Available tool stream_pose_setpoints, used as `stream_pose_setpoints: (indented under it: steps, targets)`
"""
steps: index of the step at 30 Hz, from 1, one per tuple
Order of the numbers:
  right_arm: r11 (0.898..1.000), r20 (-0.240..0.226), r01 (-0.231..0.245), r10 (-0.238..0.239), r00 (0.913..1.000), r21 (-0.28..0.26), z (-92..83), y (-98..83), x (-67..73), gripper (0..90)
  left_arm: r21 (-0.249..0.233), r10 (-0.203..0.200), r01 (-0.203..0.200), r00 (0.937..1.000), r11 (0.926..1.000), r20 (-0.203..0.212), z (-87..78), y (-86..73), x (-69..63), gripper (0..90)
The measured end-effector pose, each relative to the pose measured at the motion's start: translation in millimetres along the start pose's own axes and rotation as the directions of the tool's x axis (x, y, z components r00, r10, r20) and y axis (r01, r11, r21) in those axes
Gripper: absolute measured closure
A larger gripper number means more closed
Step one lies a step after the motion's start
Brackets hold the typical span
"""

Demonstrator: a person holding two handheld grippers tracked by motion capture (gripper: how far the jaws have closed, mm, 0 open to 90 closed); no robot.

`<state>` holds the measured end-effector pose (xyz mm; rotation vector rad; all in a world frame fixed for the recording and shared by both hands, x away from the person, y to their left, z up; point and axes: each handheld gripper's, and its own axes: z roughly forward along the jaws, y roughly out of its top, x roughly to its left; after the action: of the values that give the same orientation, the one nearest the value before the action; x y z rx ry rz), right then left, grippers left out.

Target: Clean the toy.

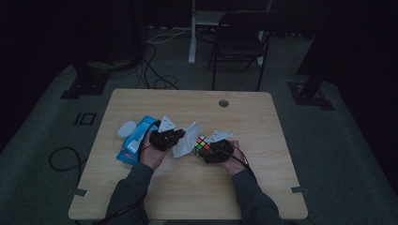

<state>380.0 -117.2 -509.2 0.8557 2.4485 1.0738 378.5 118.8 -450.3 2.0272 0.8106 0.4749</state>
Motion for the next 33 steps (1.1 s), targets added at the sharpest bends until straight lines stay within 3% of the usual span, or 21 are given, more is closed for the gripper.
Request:
stream_pose_setpoints:
  steps: [21,33]
  targets:
    - [1.0,-0.009,0.004,-0.004,0.9999,-0.006,-0.4,2.7,3.4,34.4,0.055,0.074,-0.075,0.997,0.9957,0.021,25.6,2.8,-21.9,86.4]
    - [1.0,-0.015,0.002,-0.003,0.9999,-0.015,-1.9,4.8,4.3,34.4,0.081,0.09,-0.092,0.9953,0.9925,0.038,35.8,-0.4,-29.7,86.3]
